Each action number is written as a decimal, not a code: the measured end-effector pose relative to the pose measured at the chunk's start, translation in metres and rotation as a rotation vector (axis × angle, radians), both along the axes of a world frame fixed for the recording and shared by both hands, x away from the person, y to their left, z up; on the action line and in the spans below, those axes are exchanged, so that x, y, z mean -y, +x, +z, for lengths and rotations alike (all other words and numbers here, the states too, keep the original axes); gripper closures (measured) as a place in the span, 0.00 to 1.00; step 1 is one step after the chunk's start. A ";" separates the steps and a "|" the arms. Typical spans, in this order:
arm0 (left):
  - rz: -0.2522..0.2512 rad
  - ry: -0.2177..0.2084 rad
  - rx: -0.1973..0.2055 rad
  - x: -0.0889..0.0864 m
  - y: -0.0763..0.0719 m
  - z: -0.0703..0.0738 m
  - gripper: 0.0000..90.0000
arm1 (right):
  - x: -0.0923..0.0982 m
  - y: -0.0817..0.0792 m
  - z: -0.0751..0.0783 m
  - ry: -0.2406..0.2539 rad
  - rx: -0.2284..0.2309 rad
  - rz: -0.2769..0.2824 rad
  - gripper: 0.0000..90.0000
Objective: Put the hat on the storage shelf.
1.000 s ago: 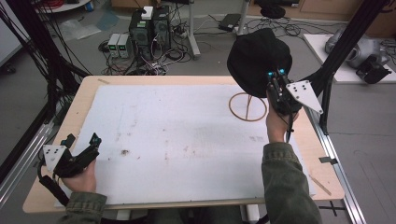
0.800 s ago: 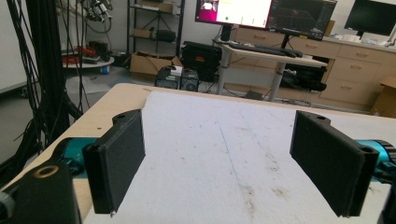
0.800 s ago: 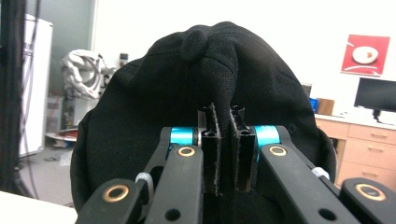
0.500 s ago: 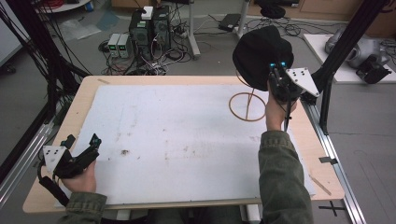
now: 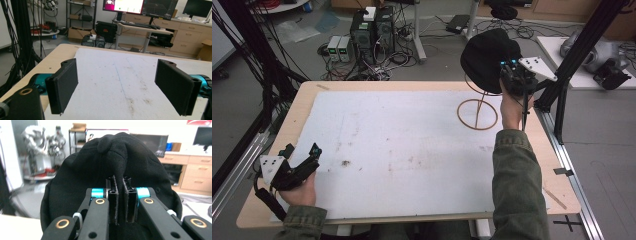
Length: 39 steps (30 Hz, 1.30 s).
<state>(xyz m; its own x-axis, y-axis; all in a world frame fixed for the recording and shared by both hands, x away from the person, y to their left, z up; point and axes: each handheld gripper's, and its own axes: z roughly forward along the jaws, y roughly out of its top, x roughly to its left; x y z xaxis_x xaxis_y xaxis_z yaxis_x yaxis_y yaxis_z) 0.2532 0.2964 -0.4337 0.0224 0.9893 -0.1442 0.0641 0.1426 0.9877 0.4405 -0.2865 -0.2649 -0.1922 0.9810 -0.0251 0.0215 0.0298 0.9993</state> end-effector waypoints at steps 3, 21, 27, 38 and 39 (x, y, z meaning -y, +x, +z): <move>0.000 -0.005 -0.002 0.000 0.001 0.000 0.21 | 0.000 0.005 0.004 -0.019 -0.069 -0.012 0.95; -0.017 0.002 -0.008 0.004 0.004 -0.001 0.22 | -0.002 0.006 -0.001 -0.018 -0.150 -0.017 0.90; -0.019 0.001 -0.006 0.004 0.004 -0.001 0.22 | -0.005 0.004 -0.005 -0.013 -0.153 -0.040 0.85; -0.024 0.008 -0.011 0.005 0.004 -0.001 0.22 | -0.002 0.001 -0.010 0.002 -0.147 -0.040 0.64; -0.024 0.008 -0.010 0.005 0.004 -0.001 0.22 | -0.002 0.000 -0.011 0.009 -0.148 -0.041 0.62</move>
<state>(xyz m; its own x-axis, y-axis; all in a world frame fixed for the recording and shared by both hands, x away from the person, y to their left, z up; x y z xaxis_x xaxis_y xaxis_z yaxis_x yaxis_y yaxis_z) 0.2572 0.2914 -0.4348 0.0444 0.9896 -0.1366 0.0774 0.1329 0.9881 0.4410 -0.2849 -0.2755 -0.1526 0.9882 0.0094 0.1698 0.0168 0.9853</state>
